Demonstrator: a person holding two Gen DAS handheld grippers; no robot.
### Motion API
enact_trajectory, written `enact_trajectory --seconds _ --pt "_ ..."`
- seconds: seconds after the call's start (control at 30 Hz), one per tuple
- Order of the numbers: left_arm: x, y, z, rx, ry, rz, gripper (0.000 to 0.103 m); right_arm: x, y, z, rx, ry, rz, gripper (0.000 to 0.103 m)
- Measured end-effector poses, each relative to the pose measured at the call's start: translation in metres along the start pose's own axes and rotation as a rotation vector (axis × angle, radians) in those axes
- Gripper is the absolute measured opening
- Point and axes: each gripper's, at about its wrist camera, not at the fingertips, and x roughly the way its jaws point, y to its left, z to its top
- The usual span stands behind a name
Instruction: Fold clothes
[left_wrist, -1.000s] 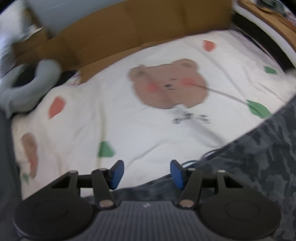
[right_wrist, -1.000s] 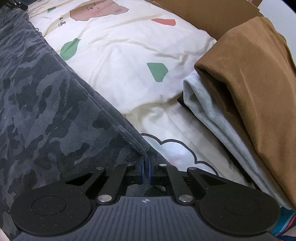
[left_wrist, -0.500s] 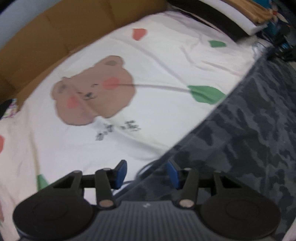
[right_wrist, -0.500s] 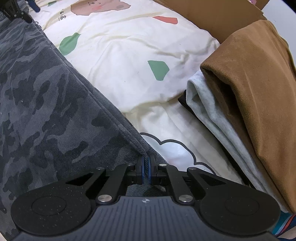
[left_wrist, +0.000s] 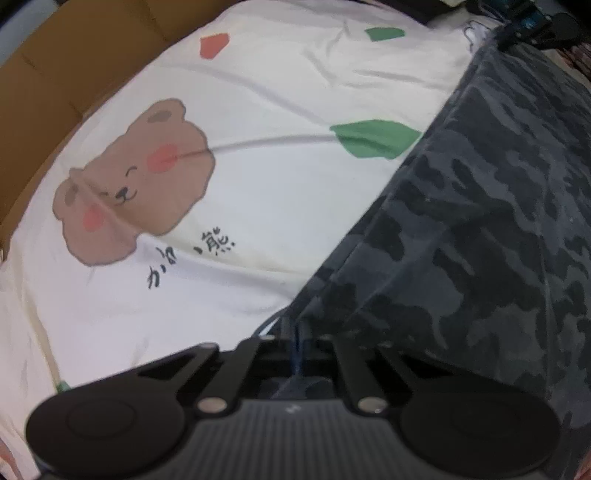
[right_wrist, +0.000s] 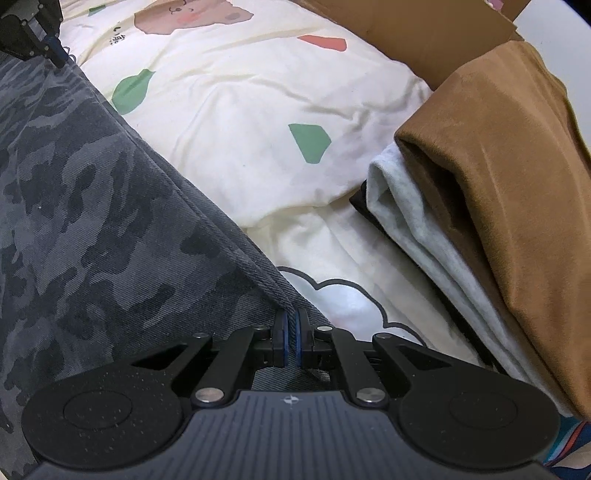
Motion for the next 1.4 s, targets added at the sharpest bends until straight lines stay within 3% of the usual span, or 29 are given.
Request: enact_trajectory --seconds 0.13,0.23,0.43,0.5,0.67,0.73,0.83,0.97,1.13,1.17,1.23,1.4 --pt "-0.019 0.009 0.004 0.011 -0.042 0.039 0.0 -0.009 -0.002 0.001 0.004 -0.011 -0.006 0.001" --pt "-0.028 0.024 0.003 -0.038 -0.052 0.069 0.0 -0.012 -0.004 0.002 0.008 -0.016 -0.012 0.001" --pt "-0.019 0.027 -0.002 -0.094 -0.003 -0.015 0.0 -0.008 -0.003 0.008 0.006 -0.013 -0.041 0.001" --pt "-0.014 0.02 -0.003 -0.093 0.009 -0.039 0.009 -0.005 -0.003 0.009 0.003 -0.007 -0.044 0.001" --pt "0.003 0.008 -0.006 -0.067 0.031 -0.016 0.018 0.002 -0.003 0.009 -0.002 0.001 -0.035 0.001" --pt "0.008 0.009 -0.006 -0.073 0.034 -0.018 0.026 0.003 -0.003 0.009 -0.005 0.005 -0.032 0.001" --pt "0.012 0.009 -0.007 -0.068 0.04 -0.026 0.03 0.005 -0.003 0.01 -0.009 0.012 -0.027 0.001" --pt "0.011 0.012 -0.007 -0.071 0.05 -0.073 0.03 0.007 -0.002 0.01 -0.013 0.019 -0.024 0.001" --pt "0.018 0.008 -0.009 -0.044 0.067 -0.071 0.029 0.012 0.0 0.011 -0.012 0.025 -0.026 0.001" --pt "0.019 0.008 -0.009 -0.057 0.065 -0.067 0.026 0.012 0.001 0.011 -0.012 0.025 -0.029 0.001" --pt "0.021 0.009 -0.01 -0.08 0.06 -0.055 0.007 0.013 0.001 0.012 -0.013 0.025 -0.034 0.001" --pt "0.002 0.0 -0.015 -0.042 0.02 0.008 0.002 0.005 0.001 0.014 -0.004 0.017 -0.047 0.001"
